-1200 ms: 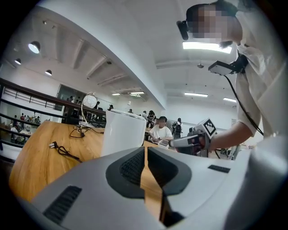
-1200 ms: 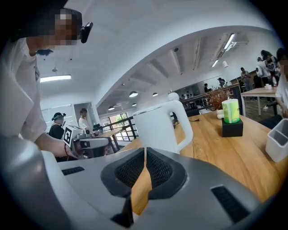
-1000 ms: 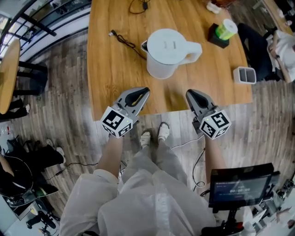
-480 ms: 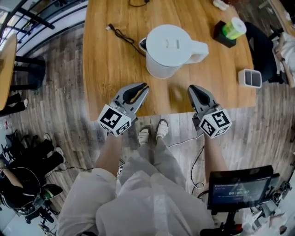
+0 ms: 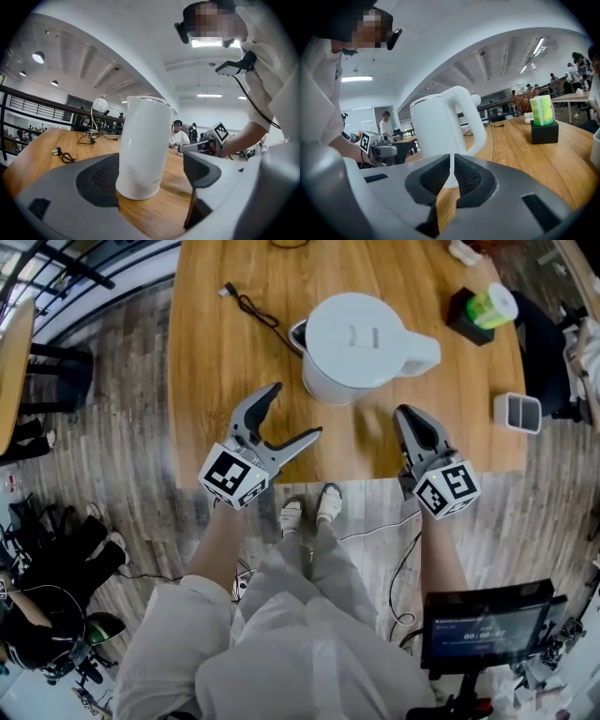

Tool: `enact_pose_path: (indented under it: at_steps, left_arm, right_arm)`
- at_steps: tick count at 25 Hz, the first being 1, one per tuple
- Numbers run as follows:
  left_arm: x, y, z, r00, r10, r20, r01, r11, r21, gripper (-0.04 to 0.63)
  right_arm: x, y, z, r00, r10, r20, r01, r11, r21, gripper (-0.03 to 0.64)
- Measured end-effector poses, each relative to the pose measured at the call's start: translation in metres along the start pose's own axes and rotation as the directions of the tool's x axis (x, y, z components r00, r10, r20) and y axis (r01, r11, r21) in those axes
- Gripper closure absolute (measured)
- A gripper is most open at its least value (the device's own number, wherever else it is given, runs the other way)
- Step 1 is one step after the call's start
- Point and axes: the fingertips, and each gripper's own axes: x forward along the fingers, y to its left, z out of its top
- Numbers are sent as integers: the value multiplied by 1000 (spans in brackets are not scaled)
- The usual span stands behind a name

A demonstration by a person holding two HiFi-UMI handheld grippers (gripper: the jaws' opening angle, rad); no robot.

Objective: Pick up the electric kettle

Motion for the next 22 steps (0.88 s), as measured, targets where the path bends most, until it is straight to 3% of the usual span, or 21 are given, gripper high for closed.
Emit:
enact_pose_path:
  at_steps: [5,9,22]
  left_arm:
    - [20,5,0,998,-50,28,50,999,0,80]
    - [40,14,-1,994,-109,17,108,993,46,14]
    - [84,26,-13,970,-233,-66,241,952,188,12]
  right_arm:
    - [6,-7,-3,1000,5,-2,-5,1000,11,603]
    - [6,-9,-8,1000,7,-15,-7,1000,12,603]
    - [5,-20,-17,1000,7,-28,-7,1000,4,601]
